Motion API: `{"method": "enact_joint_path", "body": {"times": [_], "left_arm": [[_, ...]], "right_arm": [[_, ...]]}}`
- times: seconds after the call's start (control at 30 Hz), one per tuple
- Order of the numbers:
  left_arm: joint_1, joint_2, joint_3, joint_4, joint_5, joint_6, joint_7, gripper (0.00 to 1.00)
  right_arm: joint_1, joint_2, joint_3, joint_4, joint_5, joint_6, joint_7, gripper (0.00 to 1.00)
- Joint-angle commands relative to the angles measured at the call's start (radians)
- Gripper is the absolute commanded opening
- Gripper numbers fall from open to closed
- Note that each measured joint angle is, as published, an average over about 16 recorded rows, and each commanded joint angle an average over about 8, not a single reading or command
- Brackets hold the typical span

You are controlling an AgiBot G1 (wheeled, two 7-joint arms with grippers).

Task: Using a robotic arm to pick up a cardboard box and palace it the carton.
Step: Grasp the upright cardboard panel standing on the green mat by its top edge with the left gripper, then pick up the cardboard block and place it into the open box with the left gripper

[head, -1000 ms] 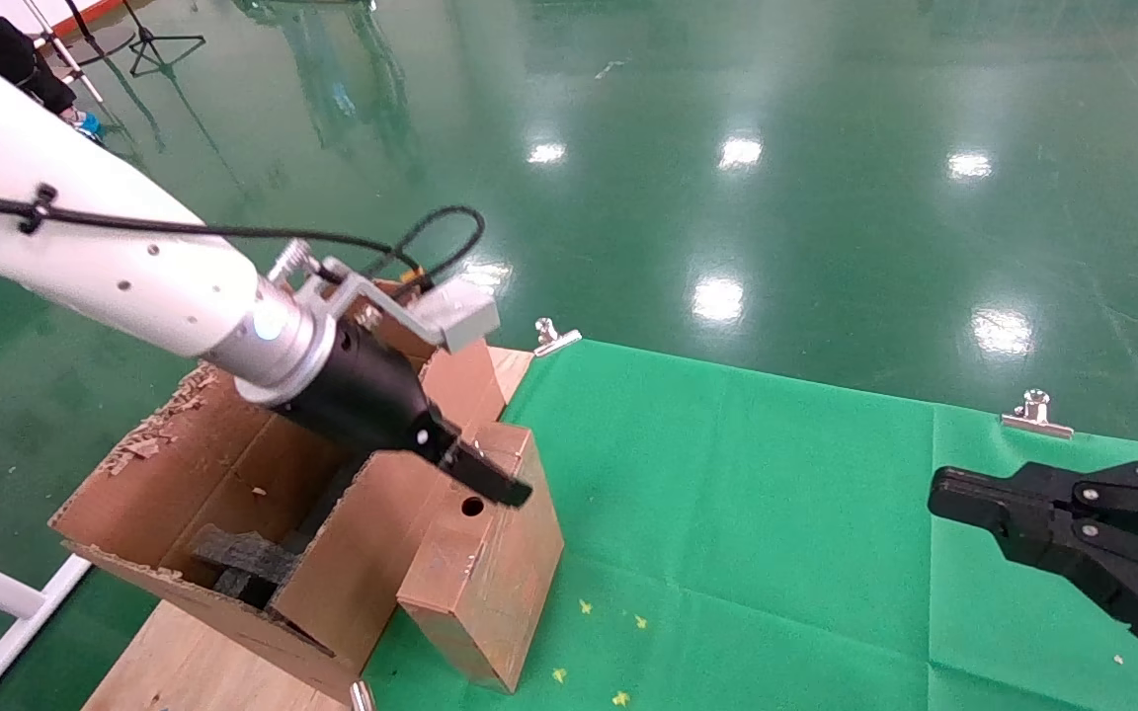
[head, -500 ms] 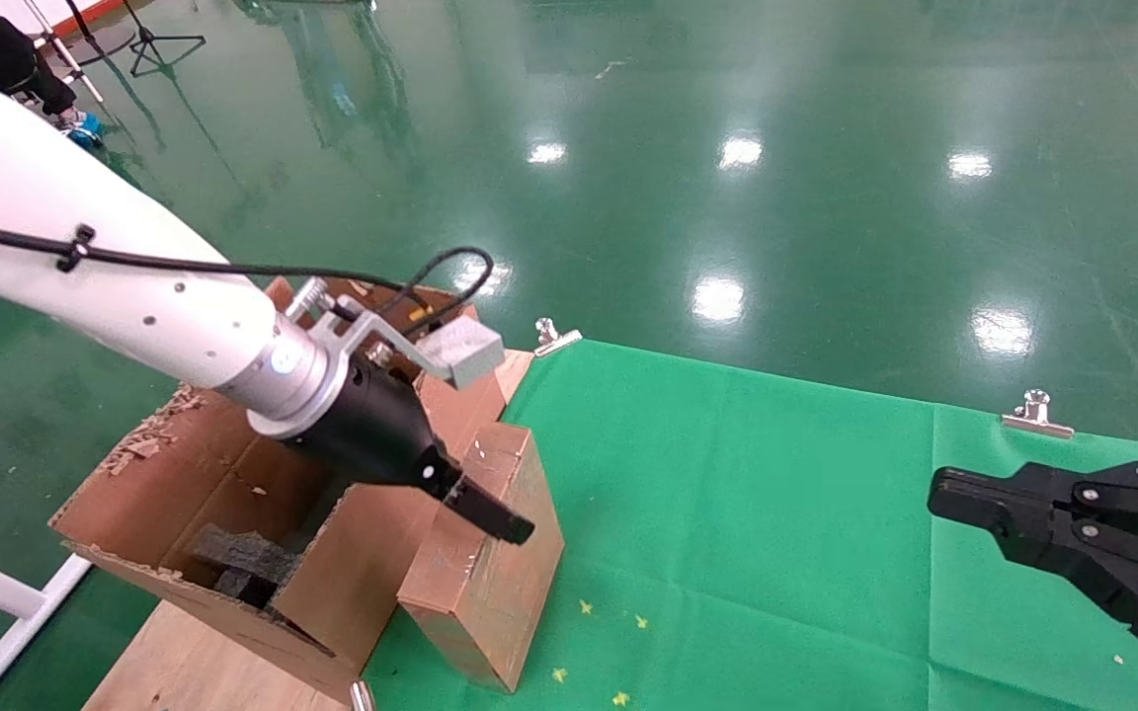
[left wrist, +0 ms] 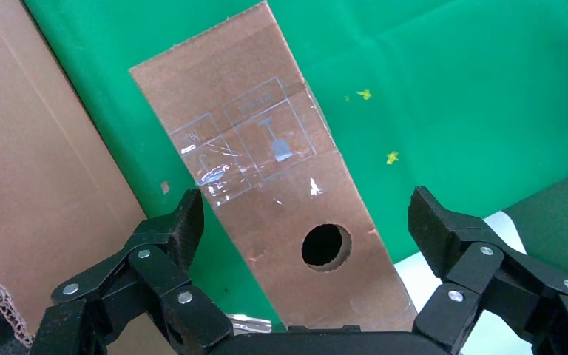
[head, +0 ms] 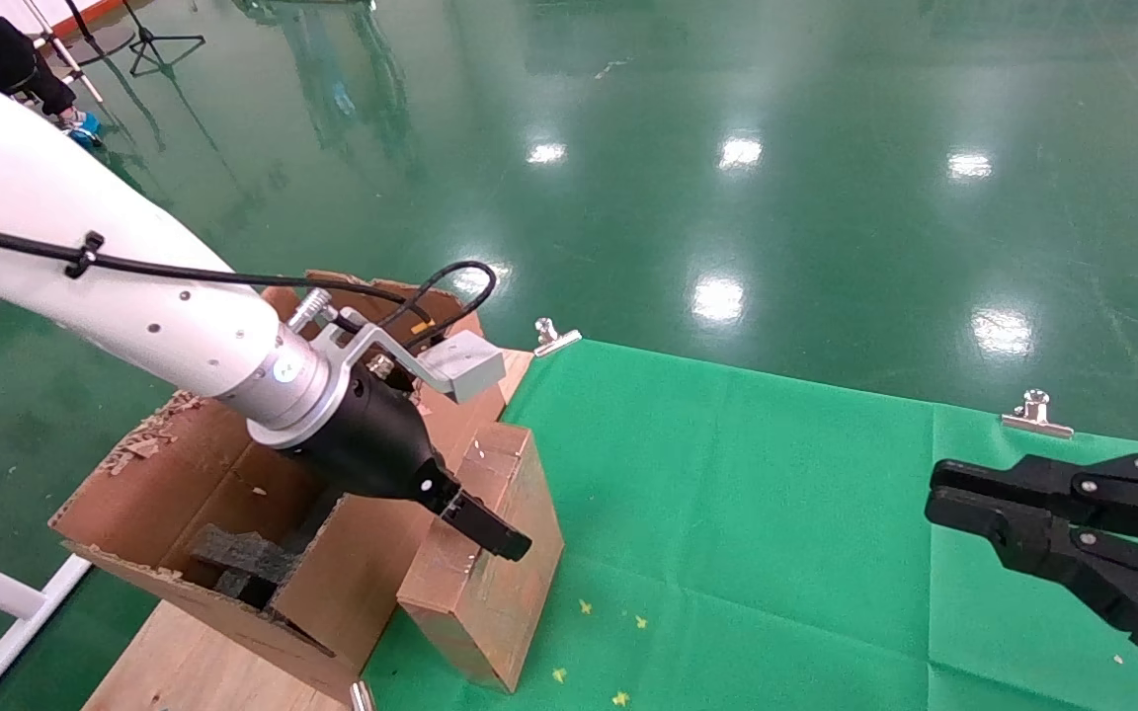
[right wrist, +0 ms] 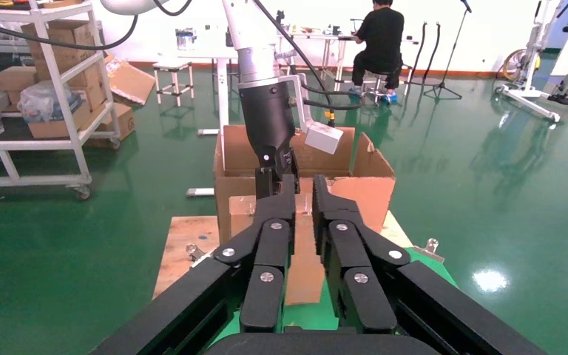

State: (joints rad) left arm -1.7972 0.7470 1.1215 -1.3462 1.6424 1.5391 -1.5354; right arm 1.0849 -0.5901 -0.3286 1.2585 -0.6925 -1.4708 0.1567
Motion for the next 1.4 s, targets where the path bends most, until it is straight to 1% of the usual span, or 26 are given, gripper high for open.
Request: {"method": "enact_joint_path", "body": {"times": [0.03, 0.07, 0.1, 0.13, 0.17, 1.1, 1.23, 1.4], "left_arm": [[0.0, 0.0, -0.001, 0.0, 0.0, 0.0, 0.0, 0.29], [0.0, 0.0, -0.002, 0.0, 0.0, 0.0, 0.0, 0.16], [0.0, 0.0, -0.002, 0.0, 0.001, 0.001, 0.0, 0.07], [0.0, 0.0, -0.003, 0.0, 0.001, 0.001, 0.0, 0.02], [0.0, 0.0, -0.003, 0.0, 0.001, 0.001, 0.0, 0.0], [-0.003, 0.002, -0.009, 0.005, 0.005, 0.001, 0.005, 0.0], [-0.031, -0.011, -0.021, 0.013, -0.009, 0.001, 0.036, 0.0], [-0.099, -0.078, -0.067, 0.027, -0.063, 0.002, 0.112, 0.0]], "right_arm": [[0.0, 0.0, 0.0, 0.0, 0.0, 0.0, 0.0, 1.0], [0.0, 0.0, 0.0, 0.0, 0.0, 0.0, 0.0, 1.0], [0.0, 0.0, 0.0, 0.0, 0.0, 0.0, 0.0, 1.0], [0.0, 0.0, 0.0, 0.0, 0.0, 0.0, 0.0, 1.0], [0.0, 0.0, 0.0, 0.0, 0.0, 0.0, 0.0, 1.0], [0.0, 0.0, 0.0, 0.0, 0.0, 0.0, 0.0, 1.0], [0.0, 0.0, 0.0, 0.0, 0.0, 0.0, 0.0, 1.0], [0.0, 0.0, 0.0, 0.0, 0.0, 0.0, 0.0, 1.0]]}}
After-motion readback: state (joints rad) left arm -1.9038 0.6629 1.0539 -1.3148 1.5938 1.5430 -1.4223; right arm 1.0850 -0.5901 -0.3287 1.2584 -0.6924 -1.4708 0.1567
